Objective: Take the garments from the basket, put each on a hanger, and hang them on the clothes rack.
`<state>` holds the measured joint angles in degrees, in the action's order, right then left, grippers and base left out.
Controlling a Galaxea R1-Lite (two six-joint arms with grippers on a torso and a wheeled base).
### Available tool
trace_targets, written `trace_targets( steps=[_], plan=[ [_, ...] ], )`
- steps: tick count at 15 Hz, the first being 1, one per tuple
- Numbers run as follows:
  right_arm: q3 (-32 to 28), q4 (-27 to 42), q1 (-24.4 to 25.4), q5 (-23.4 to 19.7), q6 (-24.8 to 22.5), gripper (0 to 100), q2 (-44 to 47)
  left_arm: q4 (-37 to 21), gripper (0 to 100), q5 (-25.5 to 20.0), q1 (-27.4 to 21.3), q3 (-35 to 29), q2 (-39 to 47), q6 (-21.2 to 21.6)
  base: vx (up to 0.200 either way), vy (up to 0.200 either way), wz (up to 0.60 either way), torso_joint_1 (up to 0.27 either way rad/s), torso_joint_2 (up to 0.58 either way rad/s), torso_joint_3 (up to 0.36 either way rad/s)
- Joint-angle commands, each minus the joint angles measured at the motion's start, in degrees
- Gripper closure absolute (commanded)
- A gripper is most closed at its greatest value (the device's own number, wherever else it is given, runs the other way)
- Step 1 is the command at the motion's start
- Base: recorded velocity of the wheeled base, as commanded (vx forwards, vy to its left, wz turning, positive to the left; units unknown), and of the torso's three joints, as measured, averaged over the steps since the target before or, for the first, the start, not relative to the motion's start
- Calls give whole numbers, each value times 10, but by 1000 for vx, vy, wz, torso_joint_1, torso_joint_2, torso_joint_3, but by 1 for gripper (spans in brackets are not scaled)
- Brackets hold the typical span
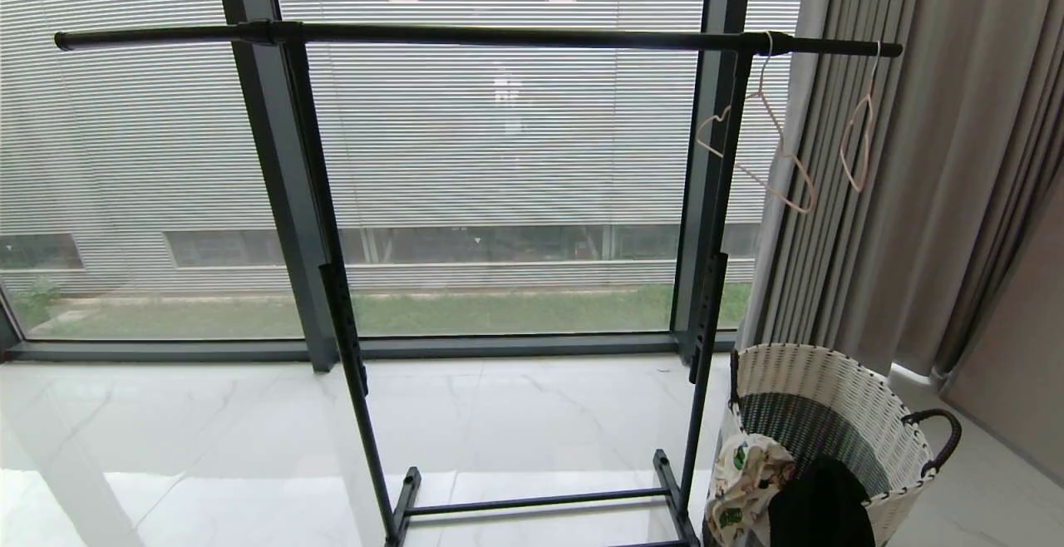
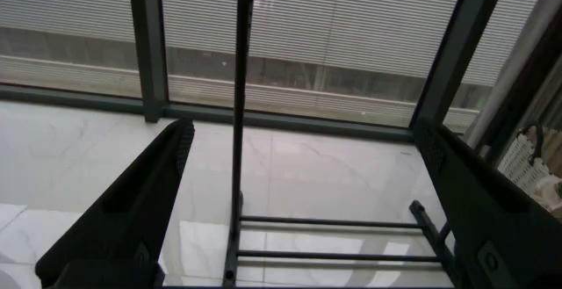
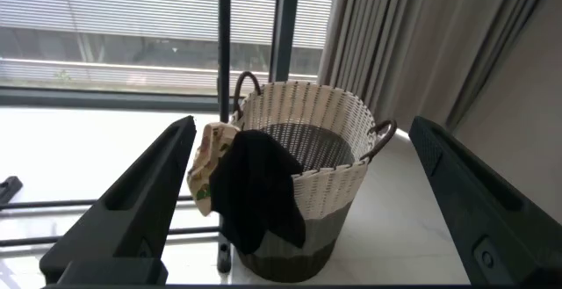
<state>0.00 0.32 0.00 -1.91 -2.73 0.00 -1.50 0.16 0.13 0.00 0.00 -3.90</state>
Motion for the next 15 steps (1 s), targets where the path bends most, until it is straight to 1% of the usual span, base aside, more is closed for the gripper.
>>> trace_targets(
  steps=[1, 4, 8, 13, 14, 15],
  plan=[
    [0, -1, 0, 0, 0, 0, 0, 0, 0, 0, 0, 0, 1, -1, 200, 0, 0, -2, 2, -2],
    [0, -1, 0, 0, 0, 0, 0, 0, 0, 0, 0, 0, 1, -8, 200, 0, 0, 4, 4, 4],
    [0, -1, 0, 0, 2, 0, 0, 0, 0, 0, 0, 0, 1, -3, 200, 0, 0, 1, 2, 2],
    [0, -5, 0, -1, -3, 0, 0, 0, 0, 0, 0, 0, 1, -3, 0, 0, 0, 0, 0, 0],
    [-14, -12, 0, -13, 4, 0, 2, 0, 0, 0, 0, 0, 1, -3, 0, 0, 0, 0, 0, 0],
    [-70, -3, 9, -25, 30, 0, 33, 0, 0, 0, 0, 0, 1, -3, 0, 0, 0, 0, 0, 0]
  ],
)
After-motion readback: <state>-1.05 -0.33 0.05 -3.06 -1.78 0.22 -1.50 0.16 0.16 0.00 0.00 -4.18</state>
